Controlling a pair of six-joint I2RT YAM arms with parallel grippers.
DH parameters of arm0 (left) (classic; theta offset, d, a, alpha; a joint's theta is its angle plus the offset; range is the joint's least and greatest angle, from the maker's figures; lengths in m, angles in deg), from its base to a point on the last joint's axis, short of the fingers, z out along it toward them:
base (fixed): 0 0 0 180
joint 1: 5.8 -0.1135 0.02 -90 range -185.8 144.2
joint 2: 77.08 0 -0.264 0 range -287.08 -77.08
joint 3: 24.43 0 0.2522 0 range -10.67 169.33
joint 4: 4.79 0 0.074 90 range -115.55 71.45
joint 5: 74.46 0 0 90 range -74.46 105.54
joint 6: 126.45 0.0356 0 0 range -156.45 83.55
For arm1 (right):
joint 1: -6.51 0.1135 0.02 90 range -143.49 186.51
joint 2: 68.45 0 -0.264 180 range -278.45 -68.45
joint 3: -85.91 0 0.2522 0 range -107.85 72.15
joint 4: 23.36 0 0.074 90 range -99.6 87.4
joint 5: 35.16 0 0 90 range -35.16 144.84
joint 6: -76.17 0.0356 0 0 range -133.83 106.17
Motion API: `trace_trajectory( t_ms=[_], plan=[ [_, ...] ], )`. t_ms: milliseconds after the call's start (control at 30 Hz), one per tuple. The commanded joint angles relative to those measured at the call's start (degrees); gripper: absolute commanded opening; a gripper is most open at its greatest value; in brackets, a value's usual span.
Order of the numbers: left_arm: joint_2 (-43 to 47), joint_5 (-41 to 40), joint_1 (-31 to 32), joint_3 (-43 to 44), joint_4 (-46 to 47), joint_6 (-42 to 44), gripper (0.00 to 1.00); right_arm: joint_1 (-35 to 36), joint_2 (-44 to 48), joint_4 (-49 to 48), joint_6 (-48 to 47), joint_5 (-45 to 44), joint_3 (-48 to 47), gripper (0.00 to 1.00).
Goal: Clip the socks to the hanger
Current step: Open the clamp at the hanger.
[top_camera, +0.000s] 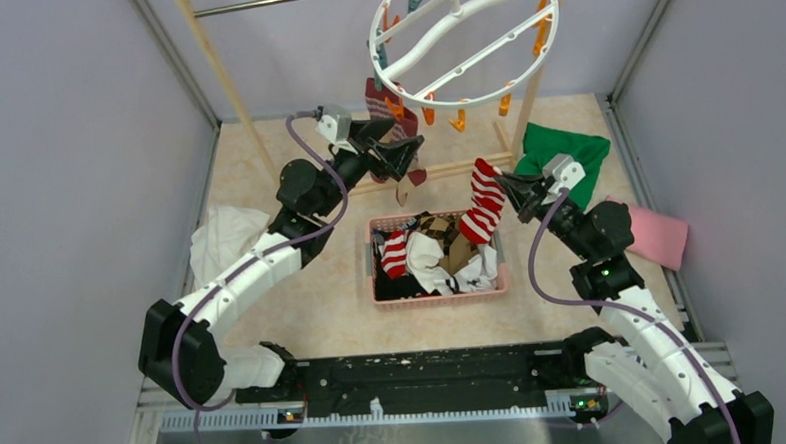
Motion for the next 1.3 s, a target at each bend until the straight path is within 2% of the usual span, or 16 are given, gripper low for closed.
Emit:
trace_trajectory(
  t_ms=[0, 167, 300, 500, 767, 1033, 1267],
  plan=[
    [-1.3, 9.3, -0.2, 3.0, 6.3, -7.5, 0.79, -0.3, 0.7, -1.3, 0.1, 0.6, -1.4, 0.00],
    [-3.9, 7.7, -1.1, 5.2, 2.5, -10.8, 0.77, -0.3, 0.6, -1.4, 0.1, 0.7, -1.4, 0.00],
    [-7.0, 11.1, -3.2, 7.3, 2.8, -15.7, 0.76, -0.3, 0.6, -1.1, -0.2, 0.7, -1.4, 0.00],
    [-10.3, 14.3, -4.2, 9.6, 3.6, -19.3, 0.78, -0.3, 0.7, -1.1, -0.4, 0.6, -1.3, 0.00],
    [-12.6, 14.0, -6.0, 10.7, 6.1, -24.7, 0.84, -0.3, 0.8, -1.1, -0.7, 0.3, -1.2, 0.00],
    [-14.8, 14.8, -6.8, 12.6, 7.6, -25.6, 0.85, -0.4, 1.1, -0.9, -1.0, 0.0, -0.9, 0.00],
    [-15.9, 14.9, -7.0, 13.6, 6.4, -20.6, 0.85, -0.7, 1.2, -0.8, -1.1, 0.0, -0.9, 0.00]
  ],
)
